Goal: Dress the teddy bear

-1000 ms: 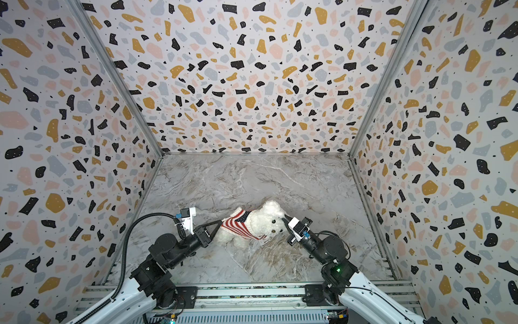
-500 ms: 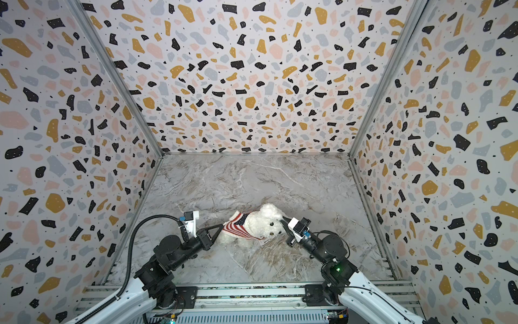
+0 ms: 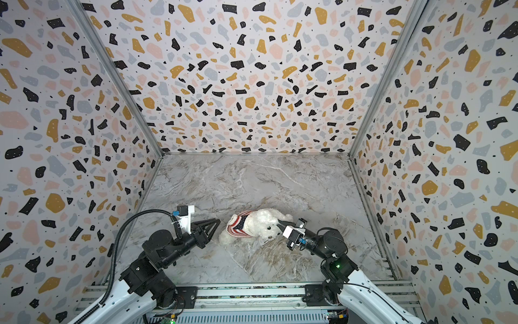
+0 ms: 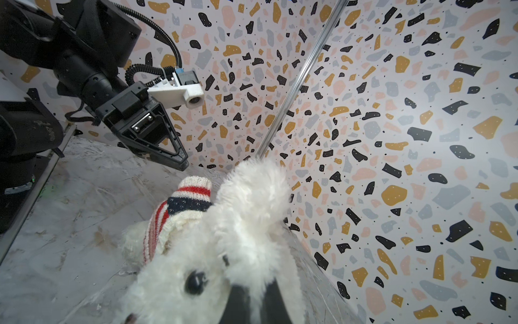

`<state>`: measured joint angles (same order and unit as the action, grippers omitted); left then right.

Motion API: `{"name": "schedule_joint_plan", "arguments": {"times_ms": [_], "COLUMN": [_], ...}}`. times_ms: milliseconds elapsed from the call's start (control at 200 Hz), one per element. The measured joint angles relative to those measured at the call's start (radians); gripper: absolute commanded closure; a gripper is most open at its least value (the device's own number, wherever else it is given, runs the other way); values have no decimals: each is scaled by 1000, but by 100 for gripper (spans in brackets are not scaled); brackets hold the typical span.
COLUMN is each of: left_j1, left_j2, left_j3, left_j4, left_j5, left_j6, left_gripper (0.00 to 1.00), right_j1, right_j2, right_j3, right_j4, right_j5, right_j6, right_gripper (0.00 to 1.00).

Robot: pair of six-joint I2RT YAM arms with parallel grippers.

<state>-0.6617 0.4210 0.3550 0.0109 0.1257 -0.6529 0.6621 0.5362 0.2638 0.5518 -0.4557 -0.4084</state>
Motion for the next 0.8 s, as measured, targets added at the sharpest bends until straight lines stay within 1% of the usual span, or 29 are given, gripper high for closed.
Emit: {"name": "schedule_joint_plan", "arguments": {"times_ms": [55, 125, 175, 310, 486, 661, 801], "left_j1": [0, 0, 0, 0, 0, 0, 0], "left_j2": [6, 26, 47, 90, 112, 105, 71], "left_j3": [31, 62, 77, 92, 92, 92, 98], "left_j4": [-31, -60, -74, -103, -114, -116, -154], "left_j5": [4, 14, 27, 68, 126, 184, 181], "left_j6": [26, 48, 64, 86, 89, 87, 90], "left_gripper": [86, 95, 100, 100, 100, 100, 100], "right_j1": [-9, -10, -10, -10, -10, -9, -9], "right_j2": [30, 65, 79, 97, 113, 134, 132], "right_j3": [24, 49, 59, 85, 108, 115, 115], "right_j4": [0, -1, 0, -12, -16, -21, -21], "right_j5": [-38, -81, -111, -179, -233, -244, -239], "right_j6": [-20, -39, -48, -74, -96, -118, -132], "right_gripper": [100, 100, 100, 100, 100, 100, 100]}}
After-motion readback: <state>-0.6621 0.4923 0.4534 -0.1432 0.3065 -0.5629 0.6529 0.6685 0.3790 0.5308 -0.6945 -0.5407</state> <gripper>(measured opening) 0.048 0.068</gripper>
